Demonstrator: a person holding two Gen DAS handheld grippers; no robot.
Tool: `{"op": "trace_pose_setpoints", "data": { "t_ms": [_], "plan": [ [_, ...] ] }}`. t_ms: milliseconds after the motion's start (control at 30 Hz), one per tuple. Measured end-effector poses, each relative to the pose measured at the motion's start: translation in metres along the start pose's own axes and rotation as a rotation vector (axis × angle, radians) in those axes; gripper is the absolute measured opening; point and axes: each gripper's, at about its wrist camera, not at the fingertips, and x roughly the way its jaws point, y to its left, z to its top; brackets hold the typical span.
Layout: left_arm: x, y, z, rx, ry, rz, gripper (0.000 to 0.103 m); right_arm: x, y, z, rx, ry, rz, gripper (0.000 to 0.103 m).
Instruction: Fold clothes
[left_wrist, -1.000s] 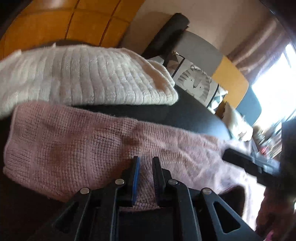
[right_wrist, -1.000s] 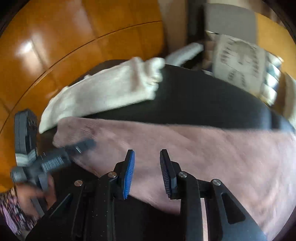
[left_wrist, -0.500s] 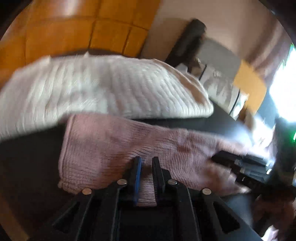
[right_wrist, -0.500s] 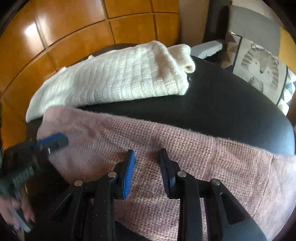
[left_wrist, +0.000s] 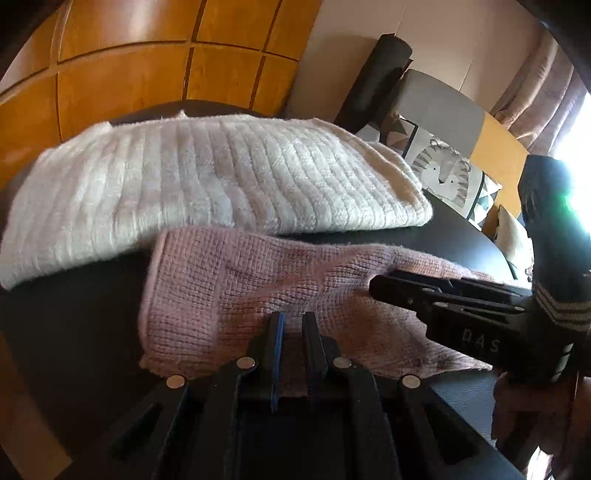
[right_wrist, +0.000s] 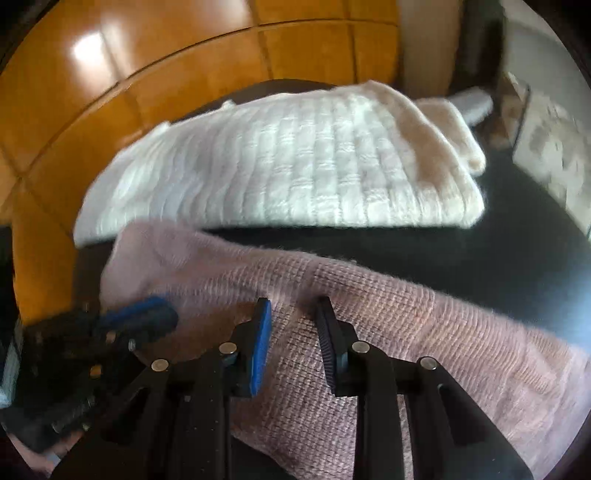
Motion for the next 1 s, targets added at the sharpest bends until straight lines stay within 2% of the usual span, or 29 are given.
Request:
{"op": "trace_pose_setpoints", "data": {
  "t_ms": [67,133,267,367,567,633,833,900,933,1000],
  "plan": [
    [-0.006,-0.004,0.005,0.020,-0.029,0.025,0.011,-0.006,0.000,-0.001,0.023,-0.019,0.023,0.027],
    [0.003,0.003,0.010,-0.004,-0.008,0.029,0.012,-0.011,0.003,-0.001,0.031,-0.037,0.048,0.027],
    [0.022,0.016,0.020,-0.056,0.039,0.031,0.012,-0.009,0.024,-0.009,-0.022,0.005,0.059,0.027],
    [0.022,0.019,0.020,-0.019,0.030,0.066,0.011,-0.011,0.031,-0.017,-0.054,0.014,0.062,0.027],
    [0.017,0.032,0.019,-0.077,0.038,0.058,0.007,-0.018,0.033,-0.030,-0.092,0.028,0.059,0.027],
    [0.016,0.029,0.018,-0.051,0.038,0.074,0.008,-0.024,0.027,-0.020,-0.034,-0.005,0.083,0.027],
    [0.018,0.027,0.019,-0.045,0.036,0.078,0.007,-0.011,0.007,-0.008,0.019,0.033,0.001,0.028],
    [0.012,0.020,0.022,-0.066,0.037,0.115,0.007,-0.025,0.001,-0.013,0.048,0.016,0.002,0.028],
    [0.009,0.017,0.024,-0.078,0.038,0.134,0.007,-0.044,-0.006,-0.021,0.072,-0.022,0.004,0.028],
    [-0.001,-0.003,0.025,-0.092,-0.001,0.096,0.007,-0.077,-0.022,-0.037,0.107,-0.078,-0.024,0.028]
  ]
}}
